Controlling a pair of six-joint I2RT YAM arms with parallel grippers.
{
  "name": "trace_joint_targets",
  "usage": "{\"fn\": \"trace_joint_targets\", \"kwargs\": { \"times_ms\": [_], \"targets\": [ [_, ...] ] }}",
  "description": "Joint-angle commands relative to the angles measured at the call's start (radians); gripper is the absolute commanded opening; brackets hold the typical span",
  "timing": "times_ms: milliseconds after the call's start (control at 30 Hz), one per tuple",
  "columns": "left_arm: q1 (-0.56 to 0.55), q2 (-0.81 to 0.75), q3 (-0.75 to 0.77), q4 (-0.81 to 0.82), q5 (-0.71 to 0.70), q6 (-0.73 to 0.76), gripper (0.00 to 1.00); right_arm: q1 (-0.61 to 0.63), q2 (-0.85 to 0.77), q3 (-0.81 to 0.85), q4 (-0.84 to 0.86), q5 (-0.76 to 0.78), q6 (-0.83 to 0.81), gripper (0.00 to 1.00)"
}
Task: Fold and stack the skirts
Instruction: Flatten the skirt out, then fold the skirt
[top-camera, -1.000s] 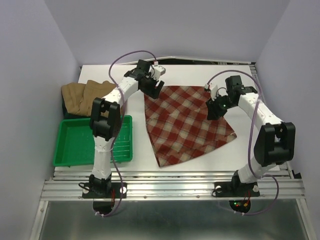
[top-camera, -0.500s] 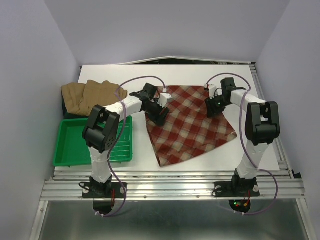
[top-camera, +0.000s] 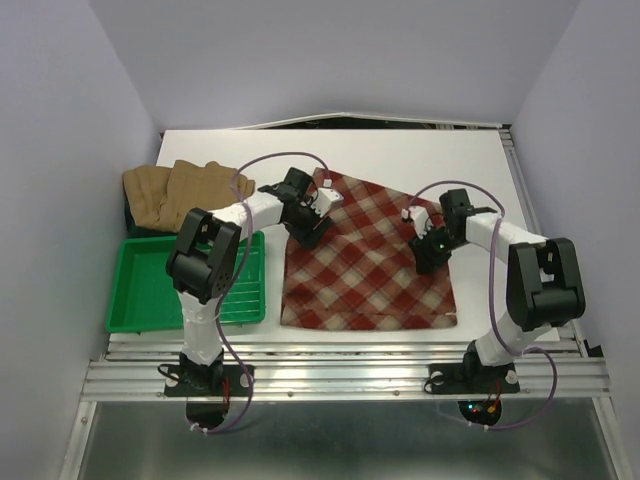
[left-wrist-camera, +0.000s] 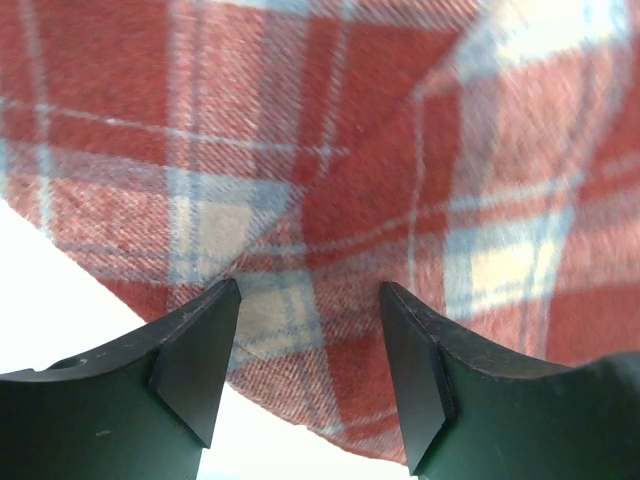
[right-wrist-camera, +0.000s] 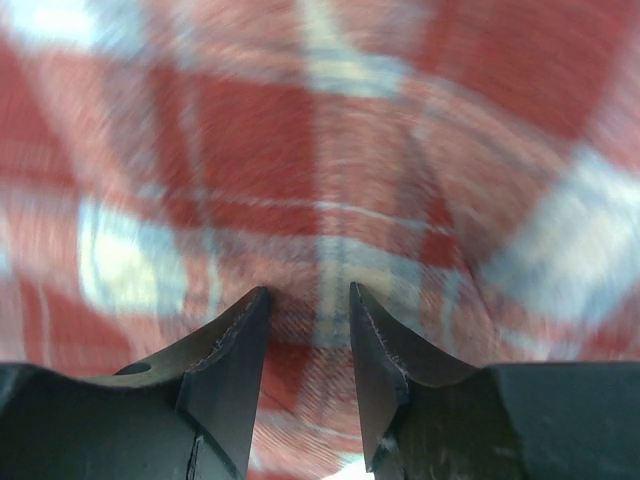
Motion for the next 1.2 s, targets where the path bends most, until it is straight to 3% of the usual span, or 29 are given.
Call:
{"fn": "trace_joint_targets", "kwargs": {
  "times_ms": [0, 167, 267, 367, 500, 567, 700, 833, 1067, 1167],
  "targets": [
    [0.006, -0.053, -0.054, -0.074, -0.057, 0.101, 0.69, 0.084, -0.071, -0.051, -0.234, -0.072, -0.093, 0.44],
    [0.006, -0.113, -0.036, -0.162, 0.037, 0.181, 0.70, 0.084, -0.125, 0.071, -0.311, -0.141, -0.048, 0.51],
    [0.016, -0.142, 0.073, -0.196, 0.087, 0.233, 0.73, 0.012, -0.107, 0.232, -0.282, -0.178, 0.030, 0.54],
    [0.039, -0.118, 0.244, -0.226, 0.145, 0.258, 0.75, -0.069, -0.015, 0.434, -0.270, -0.186, 0.085, 0.55],
    [0.059, -0.018, 0.512, -0.245, 0.182, 0.282, 0.76, -0.117, 0.135, 0.614, -0.270, -0.083, 0.091, 0.53],
    [0.073, 0.057, 0.576, -0.210, 0.192, 0.270, 0.76, -0.146, 0.218, 0.674, -0.263, -0.025, 0.091, 0.51],
    [0.105, 0.193, 0.711, -0.072, 0.247, 0.259, 0.76, -0.180, 0.324, 0.720, -0.282, 0.012, 0.030, 0.50],
    [0.118, 0.328, 0.852, -0.044, 0.274, 0.252, 0.76, -0.200, 0.372, 0.705, -0.308, 0.009, -0.019, 0.51],
    [0.121, 0.494, 0.907, 0.102, 0.198, 0.174, 0.76, -0.211, 0.464, 0.696, -0.326, -0.038, -0.033, 0.49],
    [0.124, 0.577, 1.017, 0.059, 0.201, 0.137, 0.76, -0.211, 0.496, 0.719, -0.337, -0.044, -0.037, 0.46]
  ]
}}
